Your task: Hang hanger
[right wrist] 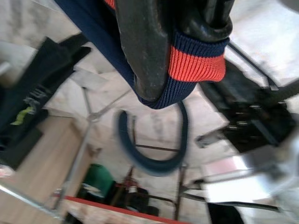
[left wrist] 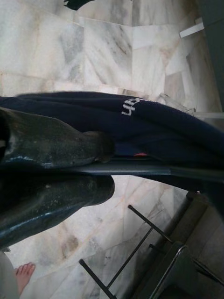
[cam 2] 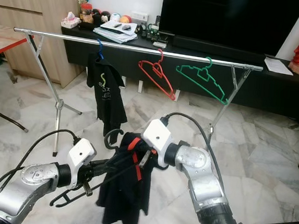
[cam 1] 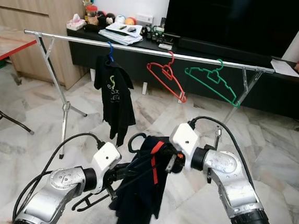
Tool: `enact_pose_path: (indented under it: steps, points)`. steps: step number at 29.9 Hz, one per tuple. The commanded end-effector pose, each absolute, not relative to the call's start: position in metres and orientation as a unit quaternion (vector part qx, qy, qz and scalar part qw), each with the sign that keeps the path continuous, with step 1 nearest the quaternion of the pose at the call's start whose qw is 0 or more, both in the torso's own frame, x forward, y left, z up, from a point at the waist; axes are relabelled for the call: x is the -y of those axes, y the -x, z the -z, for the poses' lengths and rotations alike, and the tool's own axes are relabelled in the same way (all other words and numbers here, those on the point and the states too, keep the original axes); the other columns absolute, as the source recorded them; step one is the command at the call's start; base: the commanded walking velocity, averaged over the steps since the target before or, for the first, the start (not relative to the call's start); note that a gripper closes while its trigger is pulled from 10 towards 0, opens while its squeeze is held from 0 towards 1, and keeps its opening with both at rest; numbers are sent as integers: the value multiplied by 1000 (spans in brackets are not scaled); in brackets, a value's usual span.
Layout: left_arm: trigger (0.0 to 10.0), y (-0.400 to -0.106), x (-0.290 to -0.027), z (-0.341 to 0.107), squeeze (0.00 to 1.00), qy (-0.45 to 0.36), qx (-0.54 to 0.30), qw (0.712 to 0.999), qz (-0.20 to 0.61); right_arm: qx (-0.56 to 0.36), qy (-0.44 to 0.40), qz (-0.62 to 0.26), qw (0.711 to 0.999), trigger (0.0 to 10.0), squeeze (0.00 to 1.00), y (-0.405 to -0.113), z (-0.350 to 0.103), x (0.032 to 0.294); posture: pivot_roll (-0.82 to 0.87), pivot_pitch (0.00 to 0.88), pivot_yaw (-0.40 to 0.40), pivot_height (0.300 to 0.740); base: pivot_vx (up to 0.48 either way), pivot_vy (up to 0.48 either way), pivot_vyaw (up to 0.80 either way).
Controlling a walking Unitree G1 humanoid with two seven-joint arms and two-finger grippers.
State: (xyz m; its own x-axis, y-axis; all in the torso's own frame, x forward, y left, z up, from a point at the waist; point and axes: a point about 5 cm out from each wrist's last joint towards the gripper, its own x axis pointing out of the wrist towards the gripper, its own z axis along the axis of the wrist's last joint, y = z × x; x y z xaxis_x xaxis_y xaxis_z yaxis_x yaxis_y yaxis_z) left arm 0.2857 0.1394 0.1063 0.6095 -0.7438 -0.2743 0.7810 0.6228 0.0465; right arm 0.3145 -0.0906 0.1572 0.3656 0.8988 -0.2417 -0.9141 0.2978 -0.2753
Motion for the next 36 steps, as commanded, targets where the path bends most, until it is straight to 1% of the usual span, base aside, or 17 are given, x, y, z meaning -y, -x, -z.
enact_pose_path:
  steps: [1,5,10,12,13,14,15,16,17,22,24,25,28,29,32,34,36]
  points:
    - [10000,-288,-139,-108,0,-78,-109,897,421,4,186,-581,792,10000,0,-309,-169,83,131,33,-35,740,0,0,0]
    - [10000,-289,-140,-107,0,-78,-108,901,414,3,182,-568,802,10000,0,-311,-172,87,128,34,-35,740,0,0,0]
    - [10000,-292,-141,-108,0,-82,-101,907,401,10,176,-563,808,10000,0,-311,-176,90,127,35,-35,740,0,0,0]
    - [10000,-295,-142,-110,0,-85,-93,912,390,18,169,-544,821,10000,0,-316,-181,96,129,35,-35,740,0,0,0]
    - [10000,-295,-142,-110,0,-85,-93,912,390,18,169,-544,821,10000,0,-316,-181,96,129,35,-35,740,0,0,0]
    - [10000,-297,-143,-111,0,-86,-88,916,383,24,162,-527,834,10000,0,-320,-185,102,128,35,-35,740,0,0,0]
    - [10000,-297,-143,-111,0,-86,-88,916,383,24,162,-527,834,10000,0,-320,-185,102,128,35,-35,740,0,0,0]
    - [10000,-297,-144,-110,0,-86,-88,916,382,27,154,-514,843,10000,0,-323,-189,105,127,34,-35,740,0,0,0]
    - [10000,-297,-144,-110,0,-85,-89,916,381,28,151,-511,846,10000,0,-324,-191,106,125,33,-35,740,0,0,0]
    - [10000,-300,-143,-109,0,-87,-85,921,370,26,154,-506,848,10000,0,-325,-193,108,128,31,-43,740,0,0,0]
    - [10000,-300,-142,-108,0,-87,-83,921,370,17,169,-494,853,10000,0,-328,-189,110,130,29,-47,740,0,0,0]
    - [10000,-299,-141,-108,0,-86,-82,919,375,9,184,-478,859,10000,0,-332,-185,111,130,28,-49,740,0,0,0]
    - [10000,-297,-140,-109,0,-86,-80,917,381,-8,168,-435,885,10000,0,-344,-184,113,131,24,-53,740,0,0,0]
    - [10000,-297,-140,-109,0,-90,-77,917,381,-22,169,-407,897,10000,0,-351,-182,113,131,20,-58,740,0,0,0]
    - [10000,-297,-139,-110,0,-90,-75,917,382,-39,166,-387,906,10000,0,-356,-180,112,134,18,-65,740,0,0,0]
    - [10000,-296,-136,-110,0,-91,-74,914,388,-45,163,-389,905,10000,0,-358,-179,107,139,13,-70,740,0,0,0]
    - [10000,-295,-134,-108,0,-91,-75,912,393,-38,156,-405,900,10000,0,-358,-181,96,142,8,-74,740,0,0,0]
